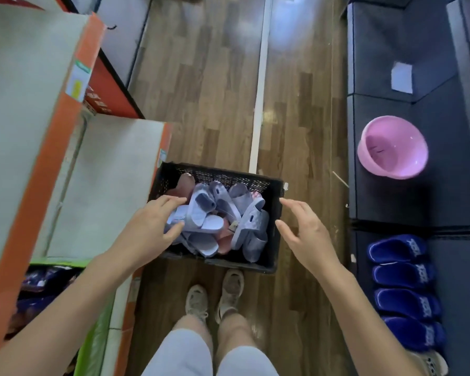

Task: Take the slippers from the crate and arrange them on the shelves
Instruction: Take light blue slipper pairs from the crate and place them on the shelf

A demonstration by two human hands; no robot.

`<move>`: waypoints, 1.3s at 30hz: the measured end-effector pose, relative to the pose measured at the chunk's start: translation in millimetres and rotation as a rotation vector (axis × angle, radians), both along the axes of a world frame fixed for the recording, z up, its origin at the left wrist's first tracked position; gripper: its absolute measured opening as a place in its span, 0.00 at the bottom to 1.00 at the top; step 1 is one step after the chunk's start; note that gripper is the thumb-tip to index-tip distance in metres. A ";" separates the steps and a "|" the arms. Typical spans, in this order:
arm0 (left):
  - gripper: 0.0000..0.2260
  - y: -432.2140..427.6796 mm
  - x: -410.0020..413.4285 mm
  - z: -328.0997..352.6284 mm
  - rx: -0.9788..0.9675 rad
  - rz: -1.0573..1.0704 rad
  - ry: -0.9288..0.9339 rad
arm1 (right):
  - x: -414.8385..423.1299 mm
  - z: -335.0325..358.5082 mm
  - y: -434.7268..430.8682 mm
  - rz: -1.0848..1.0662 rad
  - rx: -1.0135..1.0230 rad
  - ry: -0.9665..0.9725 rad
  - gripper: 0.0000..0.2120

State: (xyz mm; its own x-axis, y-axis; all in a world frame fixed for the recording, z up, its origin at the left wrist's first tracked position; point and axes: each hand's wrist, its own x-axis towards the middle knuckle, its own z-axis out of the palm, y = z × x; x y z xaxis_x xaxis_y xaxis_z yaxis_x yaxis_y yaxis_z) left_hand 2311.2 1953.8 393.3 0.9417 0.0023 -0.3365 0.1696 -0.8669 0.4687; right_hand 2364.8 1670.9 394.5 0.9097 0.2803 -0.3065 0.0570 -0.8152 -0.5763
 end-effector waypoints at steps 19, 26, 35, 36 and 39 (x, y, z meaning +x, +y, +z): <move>0.22 8.0 83.0 -258.4 -0.092 -0.174 0.053 | 51.8 -324.3 11.8 -0.119 -0.241 0.394 0.27; 0.21 14.7 87.4 -293.7 -0.095 -0.208 0.075 | 61.9 -372.8 33.4 -0.261 -0.272 0.309 0.16; 0.20 10.0 76.5 -275.1 -0.166 -0.134 0.117 | 49.8 -335.3 38.4 -0.291 -0.093 0.272 0.08; 0.20 8.9 75.4 -270.7 -0.174 -0.130 0.127 | 50.1 -327.0 38.9 -0.332 -0.045 0.260 0.08; 0.20 4.0 72.1 -258.8 -0.209 -0.120 0.141 | 51.6 -302.3 45.5 -0.357 0.011 0.244 0.07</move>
